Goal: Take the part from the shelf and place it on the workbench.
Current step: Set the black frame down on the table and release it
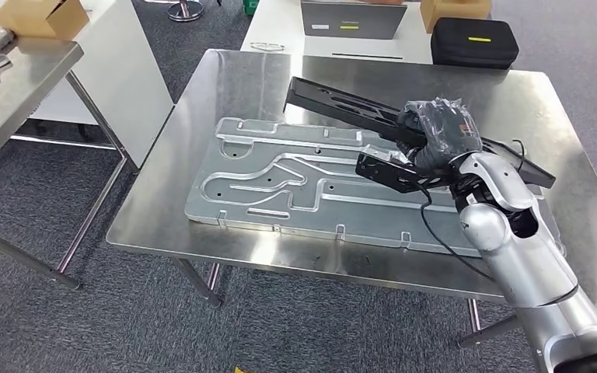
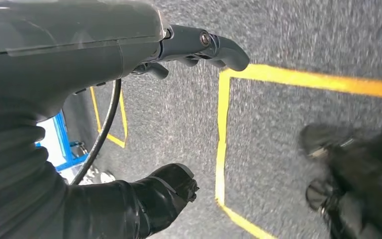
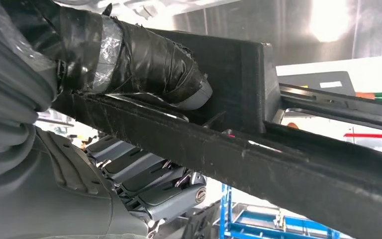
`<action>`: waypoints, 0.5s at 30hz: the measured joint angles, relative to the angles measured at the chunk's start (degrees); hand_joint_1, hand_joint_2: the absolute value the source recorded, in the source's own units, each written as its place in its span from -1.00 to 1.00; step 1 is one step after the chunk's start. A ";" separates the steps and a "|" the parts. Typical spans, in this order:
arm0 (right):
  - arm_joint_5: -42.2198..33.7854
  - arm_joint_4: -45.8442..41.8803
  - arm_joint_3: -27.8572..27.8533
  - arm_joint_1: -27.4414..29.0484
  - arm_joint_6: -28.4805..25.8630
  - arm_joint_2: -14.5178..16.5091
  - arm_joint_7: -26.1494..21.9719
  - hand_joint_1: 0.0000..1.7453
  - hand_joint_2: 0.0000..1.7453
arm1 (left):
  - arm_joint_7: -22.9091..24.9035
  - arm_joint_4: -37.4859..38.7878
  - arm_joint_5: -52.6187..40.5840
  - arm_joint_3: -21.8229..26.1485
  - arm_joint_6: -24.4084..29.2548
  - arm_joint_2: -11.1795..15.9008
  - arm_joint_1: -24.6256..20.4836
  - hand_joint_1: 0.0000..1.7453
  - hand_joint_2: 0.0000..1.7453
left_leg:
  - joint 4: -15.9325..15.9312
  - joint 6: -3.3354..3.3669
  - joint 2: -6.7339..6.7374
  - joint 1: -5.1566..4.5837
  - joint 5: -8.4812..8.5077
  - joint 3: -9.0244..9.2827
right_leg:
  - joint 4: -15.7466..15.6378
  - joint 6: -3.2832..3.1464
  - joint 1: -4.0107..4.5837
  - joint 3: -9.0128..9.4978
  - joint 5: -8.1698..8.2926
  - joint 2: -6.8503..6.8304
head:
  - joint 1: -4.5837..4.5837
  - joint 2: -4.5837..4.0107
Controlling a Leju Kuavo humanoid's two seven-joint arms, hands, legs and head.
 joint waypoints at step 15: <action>-0.54 6.98 0.00 4.77 0.62 0.09 -1.09 1.00 1.00 | -1.90 0.00 1.63 0.08 0.43 0.07 0.00 -1.00 1.00 | -7.89 1.93 -0.33 -0.77 4.26 2.56 | -0.85 0.82 -0.02 1.24 -0.77 -0.32 | 0.06 0.00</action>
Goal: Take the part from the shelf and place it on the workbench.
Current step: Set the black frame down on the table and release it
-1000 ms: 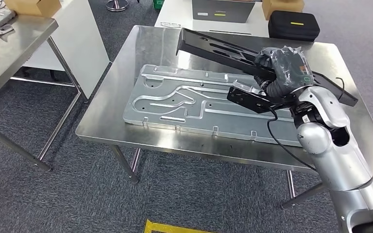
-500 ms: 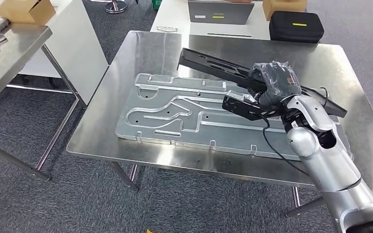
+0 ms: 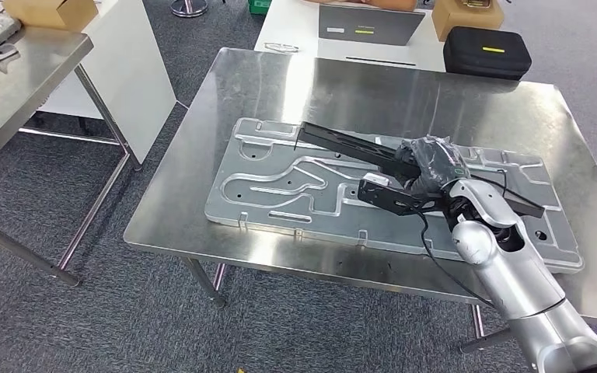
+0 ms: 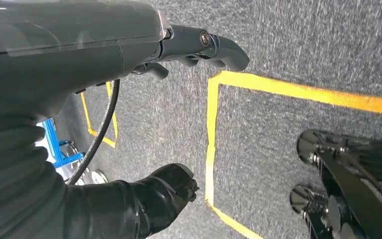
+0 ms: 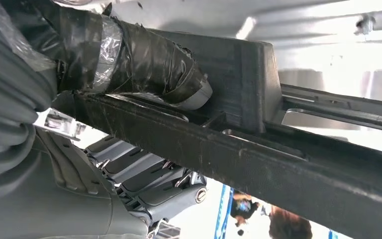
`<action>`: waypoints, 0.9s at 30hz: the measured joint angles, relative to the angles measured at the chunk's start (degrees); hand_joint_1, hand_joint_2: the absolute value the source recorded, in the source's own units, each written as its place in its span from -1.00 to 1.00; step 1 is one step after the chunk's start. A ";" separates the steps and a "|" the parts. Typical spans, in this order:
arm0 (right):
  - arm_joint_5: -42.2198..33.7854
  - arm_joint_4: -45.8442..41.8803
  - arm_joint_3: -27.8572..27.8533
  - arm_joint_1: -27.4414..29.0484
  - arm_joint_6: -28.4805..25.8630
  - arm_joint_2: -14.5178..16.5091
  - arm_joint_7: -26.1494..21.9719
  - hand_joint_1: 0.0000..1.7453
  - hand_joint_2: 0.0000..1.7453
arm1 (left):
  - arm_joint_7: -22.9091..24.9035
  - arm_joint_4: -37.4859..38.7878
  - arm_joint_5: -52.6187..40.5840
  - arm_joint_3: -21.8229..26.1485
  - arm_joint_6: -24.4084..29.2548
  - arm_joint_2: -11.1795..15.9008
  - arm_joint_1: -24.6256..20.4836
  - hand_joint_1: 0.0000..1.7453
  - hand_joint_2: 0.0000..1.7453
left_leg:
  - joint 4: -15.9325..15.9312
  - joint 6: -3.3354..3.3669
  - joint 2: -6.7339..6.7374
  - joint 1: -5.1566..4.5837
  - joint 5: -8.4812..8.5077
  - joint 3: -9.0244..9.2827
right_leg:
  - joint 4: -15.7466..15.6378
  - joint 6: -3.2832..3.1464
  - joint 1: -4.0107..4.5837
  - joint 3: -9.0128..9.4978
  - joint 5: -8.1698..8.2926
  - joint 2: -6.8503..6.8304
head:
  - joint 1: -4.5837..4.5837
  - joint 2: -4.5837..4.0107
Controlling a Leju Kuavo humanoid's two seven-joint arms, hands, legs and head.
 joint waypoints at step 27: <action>2.07 9.32 0.00 2.60 0.08 0.33 0.14 0.50 0.50 | 0.78 0.00 1.23 -0.01 1.07 0.00 -0.01 -1.00 1.00 | 0.10 0.25 0.03 -0.04 0.02 0.02 | 0.18 1.34 -0.07 -0.10 -0.04 0.02 | 0.00 0.00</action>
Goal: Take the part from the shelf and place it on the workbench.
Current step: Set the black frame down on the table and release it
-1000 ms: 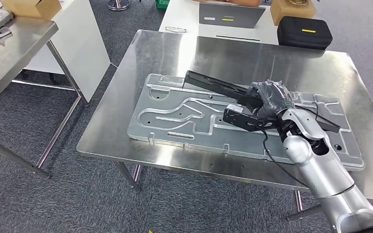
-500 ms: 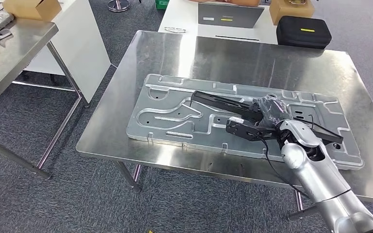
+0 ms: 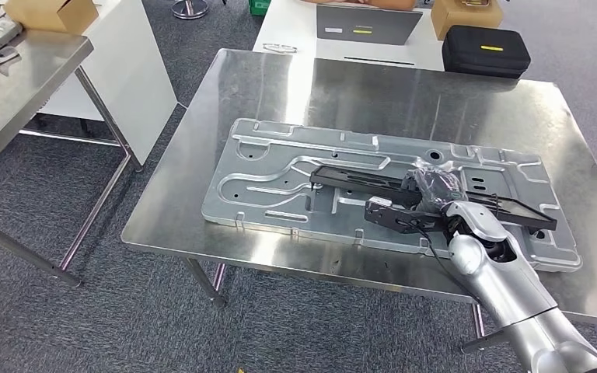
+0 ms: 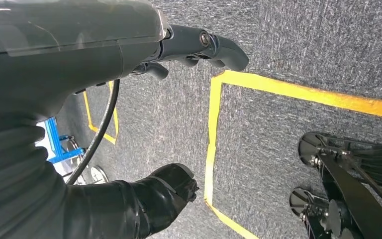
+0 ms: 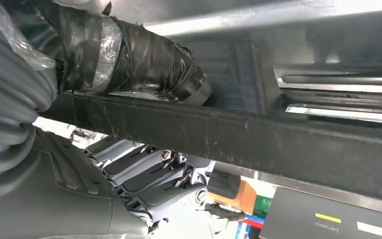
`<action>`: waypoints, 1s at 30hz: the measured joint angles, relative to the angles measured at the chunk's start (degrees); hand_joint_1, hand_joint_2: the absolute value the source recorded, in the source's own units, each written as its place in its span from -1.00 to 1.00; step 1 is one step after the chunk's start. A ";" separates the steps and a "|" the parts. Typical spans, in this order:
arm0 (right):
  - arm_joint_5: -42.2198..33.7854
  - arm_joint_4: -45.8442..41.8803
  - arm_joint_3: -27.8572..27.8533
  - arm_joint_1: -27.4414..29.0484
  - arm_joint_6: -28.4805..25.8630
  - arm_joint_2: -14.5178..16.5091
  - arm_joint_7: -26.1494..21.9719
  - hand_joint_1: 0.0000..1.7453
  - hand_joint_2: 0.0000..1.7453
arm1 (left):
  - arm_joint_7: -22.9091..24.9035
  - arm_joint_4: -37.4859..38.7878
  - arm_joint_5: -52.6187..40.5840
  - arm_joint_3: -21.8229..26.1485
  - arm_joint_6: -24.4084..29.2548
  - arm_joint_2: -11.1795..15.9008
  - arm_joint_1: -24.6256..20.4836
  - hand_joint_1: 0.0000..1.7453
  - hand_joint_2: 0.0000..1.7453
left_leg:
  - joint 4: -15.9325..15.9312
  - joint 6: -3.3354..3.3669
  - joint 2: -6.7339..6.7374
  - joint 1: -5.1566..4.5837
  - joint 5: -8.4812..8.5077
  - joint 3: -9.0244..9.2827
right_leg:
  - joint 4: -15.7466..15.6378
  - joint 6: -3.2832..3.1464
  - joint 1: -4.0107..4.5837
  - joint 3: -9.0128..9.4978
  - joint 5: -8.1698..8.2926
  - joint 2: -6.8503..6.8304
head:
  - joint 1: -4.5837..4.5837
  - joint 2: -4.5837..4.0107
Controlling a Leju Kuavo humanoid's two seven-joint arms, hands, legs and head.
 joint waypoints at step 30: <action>0.97 0.90 -0.22 -0.16 -1.02 2.01 -2.27 -1.00 -1.00 | 1.13 0.00 3.34 1.11 -1.57 0.00 -0.01 -1.00 -1.00 | 0.00 0.00 0.02 0.00 0.00 0.02 | 0.02 -0.02 0.00 0.01 -0.02 0.02 | 0.00 -0.01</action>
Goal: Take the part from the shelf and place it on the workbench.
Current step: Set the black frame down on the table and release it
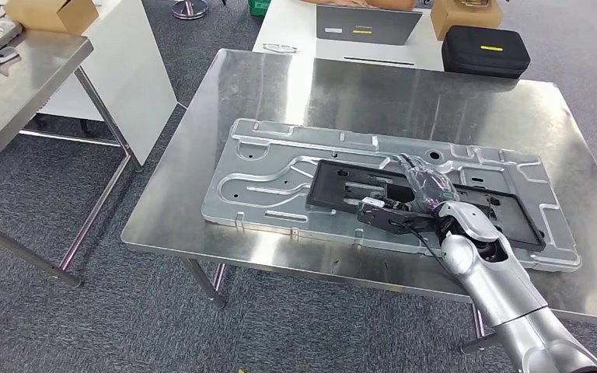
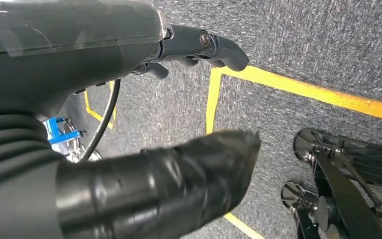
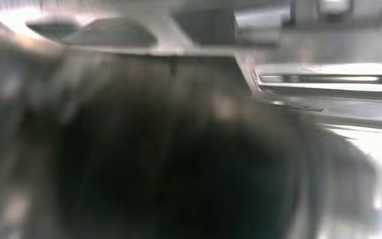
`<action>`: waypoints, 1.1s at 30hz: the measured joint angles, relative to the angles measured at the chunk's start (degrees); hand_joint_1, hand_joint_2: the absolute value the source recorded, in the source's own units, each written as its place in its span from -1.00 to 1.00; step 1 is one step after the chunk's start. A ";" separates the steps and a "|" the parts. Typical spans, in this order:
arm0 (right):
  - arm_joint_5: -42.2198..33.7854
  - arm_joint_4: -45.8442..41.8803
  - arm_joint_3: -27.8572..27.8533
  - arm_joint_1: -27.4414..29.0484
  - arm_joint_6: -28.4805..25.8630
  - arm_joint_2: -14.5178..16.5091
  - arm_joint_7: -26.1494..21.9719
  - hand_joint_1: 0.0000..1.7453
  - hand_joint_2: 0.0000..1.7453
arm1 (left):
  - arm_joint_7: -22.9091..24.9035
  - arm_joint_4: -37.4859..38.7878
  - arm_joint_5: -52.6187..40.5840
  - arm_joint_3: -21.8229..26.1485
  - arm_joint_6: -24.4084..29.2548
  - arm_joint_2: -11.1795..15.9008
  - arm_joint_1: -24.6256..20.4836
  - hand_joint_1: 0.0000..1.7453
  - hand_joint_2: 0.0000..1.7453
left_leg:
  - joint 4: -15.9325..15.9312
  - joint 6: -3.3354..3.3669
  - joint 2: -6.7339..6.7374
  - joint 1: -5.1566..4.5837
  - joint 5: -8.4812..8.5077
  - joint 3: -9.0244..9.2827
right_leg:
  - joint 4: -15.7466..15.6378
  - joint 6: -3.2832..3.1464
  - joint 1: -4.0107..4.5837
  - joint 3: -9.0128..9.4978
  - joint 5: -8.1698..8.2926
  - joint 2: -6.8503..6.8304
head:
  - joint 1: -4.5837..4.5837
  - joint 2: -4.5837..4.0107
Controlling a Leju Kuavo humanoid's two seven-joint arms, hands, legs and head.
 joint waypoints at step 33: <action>-5.28 -6.56 0.20 2.49 -2.93 2.74 -2.91 -1.00 -1.00 | 2.23 0.02 -1.69 -1.06 2.57 0.22 -0.10 -1.00 -1.00 | 16.80 -2.83 0.27 0.66 -8.12 -6.03 | 1.09 -2.37 0.07 -2.81 1.61 0.11 | 0.04 0.01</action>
